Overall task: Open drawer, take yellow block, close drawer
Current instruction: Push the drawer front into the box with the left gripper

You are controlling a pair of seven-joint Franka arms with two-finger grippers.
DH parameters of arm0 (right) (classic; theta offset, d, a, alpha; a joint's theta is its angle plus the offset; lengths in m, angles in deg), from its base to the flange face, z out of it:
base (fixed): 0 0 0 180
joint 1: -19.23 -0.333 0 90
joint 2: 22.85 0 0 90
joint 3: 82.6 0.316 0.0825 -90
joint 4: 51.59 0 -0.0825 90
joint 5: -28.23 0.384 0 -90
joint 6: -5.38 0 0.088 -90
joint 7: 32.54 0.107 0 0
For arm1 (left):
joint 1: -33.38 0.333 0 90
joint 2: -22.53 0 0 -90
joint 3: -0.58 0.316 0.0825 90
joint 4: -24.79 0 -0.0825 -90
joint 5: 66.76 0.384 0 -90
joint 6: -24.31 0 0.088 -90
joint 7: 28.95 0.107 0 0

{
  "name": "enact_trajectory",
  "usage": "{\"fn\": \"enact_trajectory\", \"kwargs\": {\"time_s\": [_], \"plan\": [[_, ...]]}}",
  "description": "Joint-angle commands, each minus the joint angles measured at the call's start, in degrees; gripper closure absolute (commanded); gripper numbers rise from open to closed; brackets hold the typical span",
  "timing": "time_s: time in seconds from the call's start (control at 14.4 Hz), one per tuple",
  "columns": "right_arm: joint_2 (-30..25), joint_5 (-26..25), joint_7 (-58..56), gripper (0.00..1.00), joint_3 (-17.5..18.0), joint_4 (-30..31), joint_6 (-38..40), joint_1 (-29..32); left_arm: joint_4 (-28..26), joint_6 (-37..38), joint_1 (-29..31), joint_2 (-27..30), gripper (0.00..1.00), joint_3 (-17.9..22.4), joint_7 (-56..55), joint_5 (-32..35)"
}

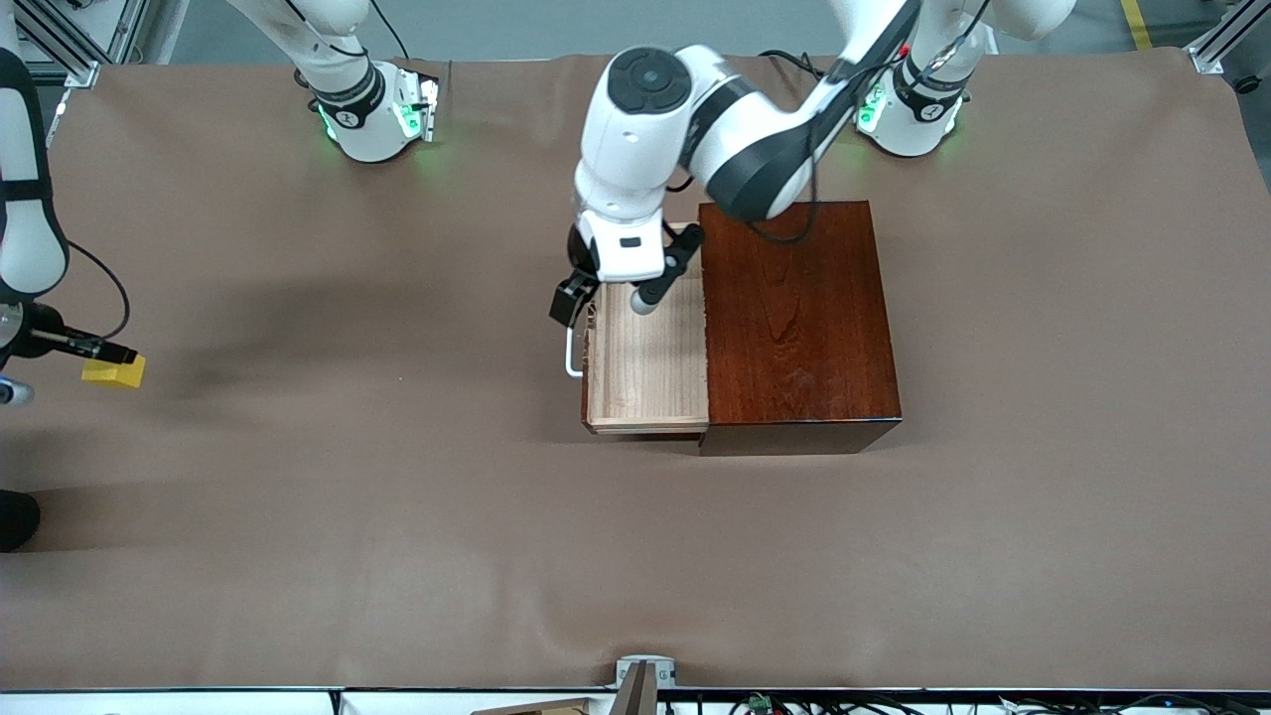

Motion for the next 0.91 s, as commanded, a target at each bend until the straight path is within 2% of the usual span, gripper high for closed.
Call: {"fn": "enact_trajectory", "kwargs": {"time_s": [0.0,0.28,0.63,0.84], "plan": [[2.2,-1.2,-3.6,1.00,1.3,1.2,-3.6,4.1,4.1,-3.7,-2.5,-4.7,0.00,1.5,-11.2,-0.7],[6.2,-1.2,-5.5,1.00,1.3,1.2,-5.7,5.8,4.0,-5.2,-4.9,-6.7,0.00,1.9,-20.9,-0.5],[7.9,-1.2,-5.2,1.00,1.3,1.3,-5.6,4.2,3.9,-4.5,-5.5,-10.3,0.00,1.9,-23.9,-0.3],[8.9,-1.2,-4.9,0.97,1.3,1.3,-5.6,3.4,3.7,-0.9,-5.3,-10.7,0.00,1.9,-23.8,-0.1]]}}
